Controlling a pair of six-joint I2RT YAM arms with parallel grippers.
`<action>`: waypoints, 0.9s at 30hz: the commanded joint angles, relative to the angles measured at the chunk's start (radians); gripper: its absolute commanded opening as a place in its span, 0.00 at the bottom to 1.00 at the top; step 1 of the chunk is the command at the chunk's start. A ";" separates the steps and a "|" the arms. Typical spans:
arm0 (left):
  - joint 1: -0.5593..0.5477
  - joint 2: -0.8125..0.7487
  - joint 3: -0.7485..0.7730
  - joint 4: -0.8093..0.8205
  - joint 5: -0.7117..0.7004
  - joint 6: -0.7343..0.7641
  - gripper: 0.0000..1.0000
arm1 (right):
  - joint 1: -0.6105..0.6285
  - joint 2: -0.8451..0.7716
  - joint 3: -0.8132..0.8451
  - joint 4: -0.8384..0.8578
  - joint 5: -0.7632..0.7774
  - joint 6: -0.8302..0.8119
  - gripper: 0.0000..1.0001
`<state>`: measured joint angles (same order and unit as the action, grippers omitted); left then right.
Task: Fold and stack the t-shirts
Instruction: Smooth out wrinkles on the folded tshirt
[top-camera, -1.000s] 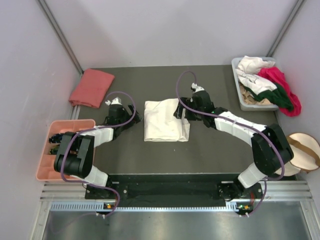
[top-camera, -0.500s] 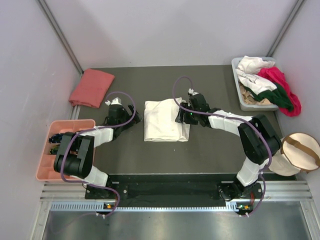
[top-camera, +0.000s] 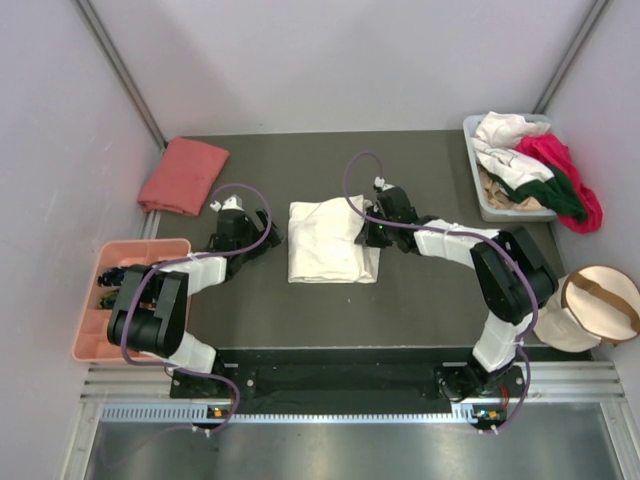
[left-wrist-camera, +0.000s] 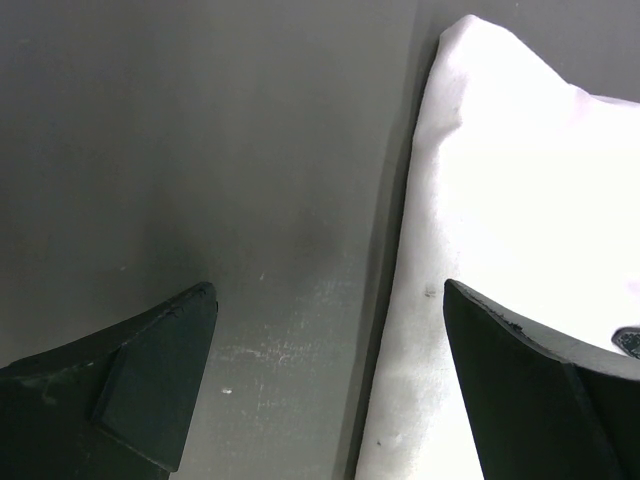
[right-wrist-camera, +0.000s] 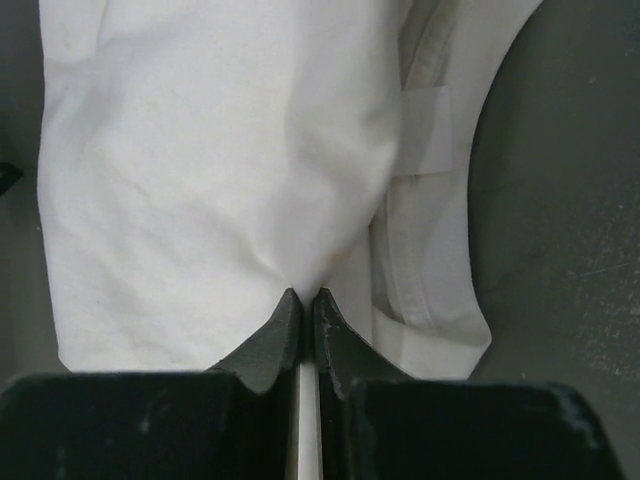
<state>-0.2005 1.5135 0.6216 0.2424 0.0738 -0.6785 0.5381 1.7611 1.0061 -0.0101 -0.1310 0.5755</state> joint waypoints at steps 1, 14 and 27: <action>-0.002 -0.012 -0.011 0.043 0.001 0.014 0.99 | -0.010 -0.002 0.057 0.039 -0.009 -0.005 0.00; 0.000 -0.019 -0.013 0.037 0.004 0.017 0.99 | -0.018 -0.159 0.088 -0.073 0.037 -0.019 0.00; -0.002 -0.019 -0.019 0.038 0.009 0.016 0.99 | -0.024 -0.203 -0.032 -0.114 0.117 -0.016 0.00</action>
<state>-0.2005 1.5135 0.6186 0.2481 0.0746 -0.6777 0.5270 1.5867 0.9993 -0.1028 -0.0605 0.5694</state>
